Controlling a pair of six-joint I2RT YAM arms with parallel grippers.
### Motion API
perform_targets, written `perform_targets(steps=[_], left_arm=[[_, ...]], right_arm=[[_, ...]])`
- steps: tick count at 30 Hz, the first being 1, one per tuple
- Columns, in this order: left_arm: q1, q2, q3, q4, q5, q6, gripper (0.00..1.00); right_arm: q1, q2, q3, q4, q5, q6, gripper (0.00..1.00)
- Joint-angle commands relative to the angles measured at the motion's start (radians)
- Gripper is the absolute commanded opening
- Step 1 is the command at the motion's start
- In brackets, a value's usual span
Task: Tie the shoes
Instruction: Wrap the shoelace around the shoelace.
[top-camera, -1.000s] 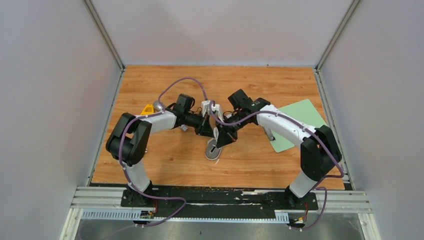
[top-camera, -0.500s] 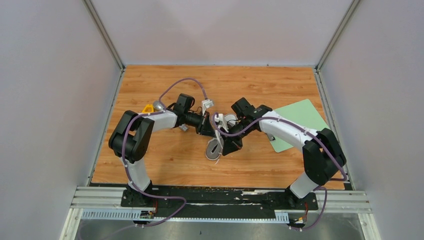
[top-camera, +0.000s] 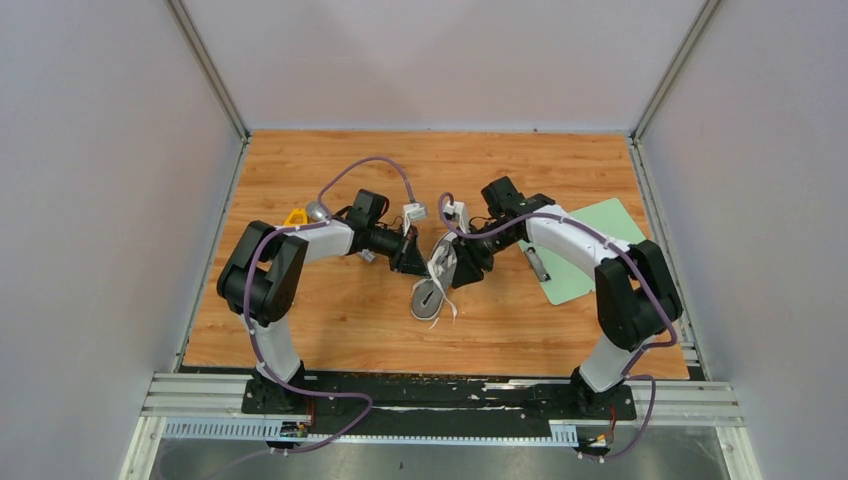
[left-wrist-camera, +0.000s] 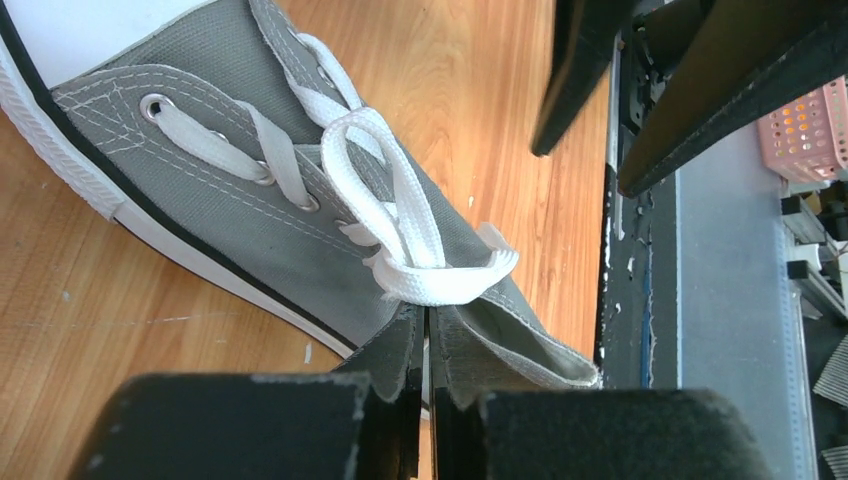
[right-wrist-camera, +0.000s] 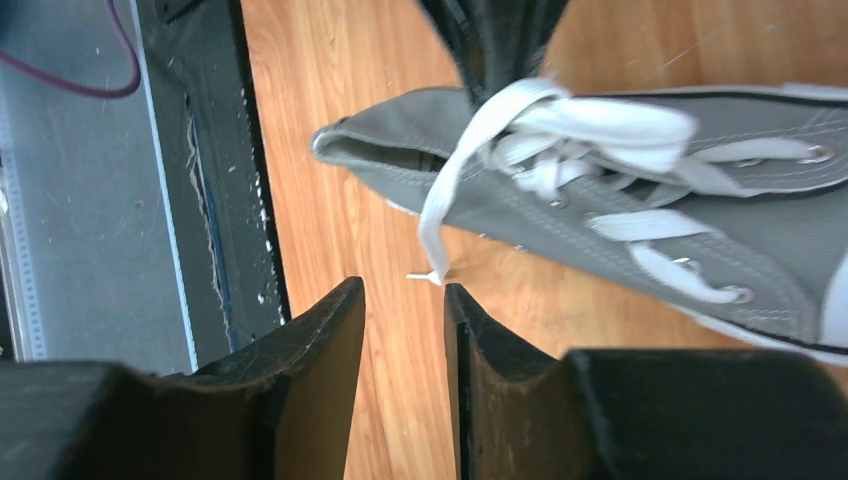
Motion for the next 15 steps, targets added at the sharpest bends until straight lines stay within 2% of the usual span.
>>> perform_targets(steps=[1,7,15], left_arm=[[0.003,-0.032,0.026,-0.041,-0.003,0.07,0.06],[0.003,-0.041,0.014,-0.015,0.015,0.059,0.08],[0.003,-0.042,0.008,0.026,0.055,0.039,0.08]], right_arm=[[-0.015,0.058,0.074,0.107,-0.088,0.098,0.38],[-0.018,0.124,0.117,0.209,-0.082,0.142,0.44],[-0.024,0.171,0.137,0.232,-0.125,0.016,0.47]])
